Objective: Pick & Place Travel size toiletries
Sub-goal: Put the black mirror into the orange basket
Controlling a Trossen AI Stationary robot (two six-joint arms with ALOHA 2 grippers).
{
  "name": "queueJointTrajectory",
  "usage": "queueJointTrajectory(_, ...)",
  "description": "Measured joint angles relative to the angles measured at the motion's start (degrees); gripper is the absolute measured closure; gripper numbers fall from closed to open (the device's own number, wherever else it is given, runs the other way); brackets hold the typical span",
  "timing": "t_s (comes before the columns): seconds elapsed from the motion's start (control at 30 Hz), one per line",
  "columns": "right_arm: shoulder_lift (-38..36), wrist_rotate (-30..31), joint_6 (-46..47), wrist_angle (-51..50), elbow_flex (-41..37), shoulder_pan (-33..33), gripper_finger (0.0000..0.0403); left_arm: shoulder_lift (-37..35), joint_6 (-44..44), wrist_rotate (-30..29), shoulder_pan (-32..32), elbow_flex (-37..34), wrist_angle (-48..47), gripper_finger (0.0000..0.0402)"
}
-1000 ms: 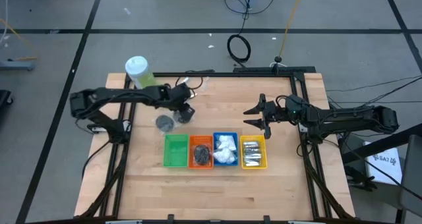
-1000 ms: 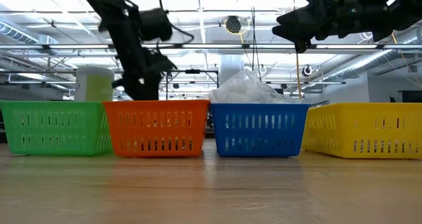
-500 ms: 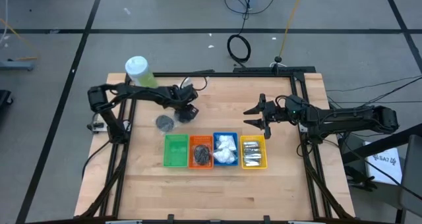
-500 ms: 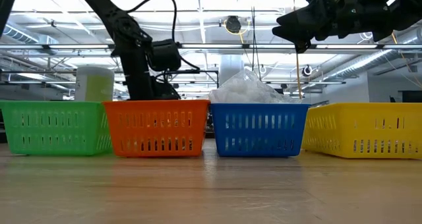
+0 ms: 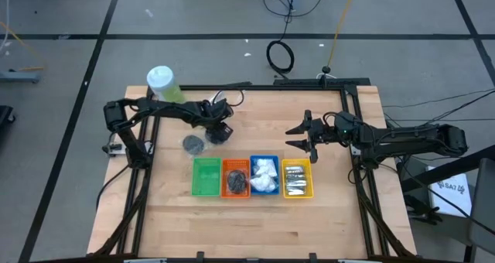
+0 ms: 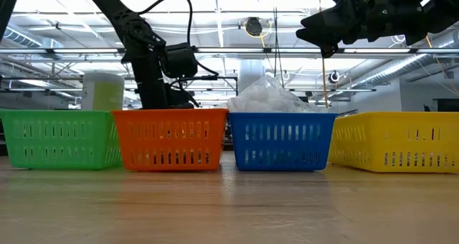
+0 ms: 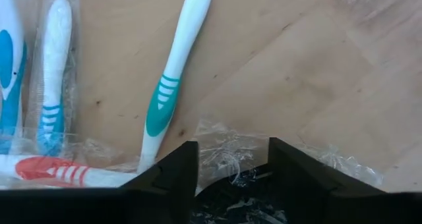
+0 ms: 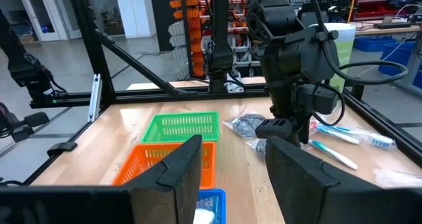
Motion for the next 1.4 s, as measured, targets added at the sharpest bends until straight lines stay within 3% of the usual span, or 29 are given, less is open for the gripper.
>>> queueJointTrajectory(0.23, 0.0, 0.0, 0.0, 0.0, 0.0, 0.0, 0.0248, 0.0, -1.9, -0.1, 0.1, 0.0, 2.0, 0.0306)
queueJointTrajectory(0.4, 0.0, 0.0, 0.0, 0.0, 0.0, 0.0, 0.0248, 0.0, -3.6, -0.1, 0.1, 0.0, 3.3, 0.0317)
queueJointTrajectory(0.53, 0.0, 0.0, 0.0, 0.0, 0.0, 0.0, 0.0248, 0.0, -4.5, -0.1, 0.1, 0.0, 3.6, 0.0286)
queueJointTrajectory(0.83, 0.0, 0.0, 0.0, 0.0, 0.0, 0.0, 0.0248, 0.0, -3.2, 0.2, 1.0, 0.0, 4.4, 0.0131)
queueJointTrajectory(1.0, 0.0, 0.0, 0.0, 0.0, 0.0, 0.0, 0.0248, 0.0, -4.9, 4.5, 2.3, 0.0, 5.8, 0.0077)
queueJointTrajectory(1.17, 0.0, 0.0, 0.0, 0.0, 0.0, 0.0, 0.0248, 0.0, -6.1, 5.4, 1.7, 0.0, 6.5, 0.0064)
queueJointTrajectory(1.4, 0.0, 0.0, 0.0, 0.0, 0.0, 0.0, 0.0248, 0.0, -6.4, 3.7, -0.4, 0.0, 6.2, 0.0096)
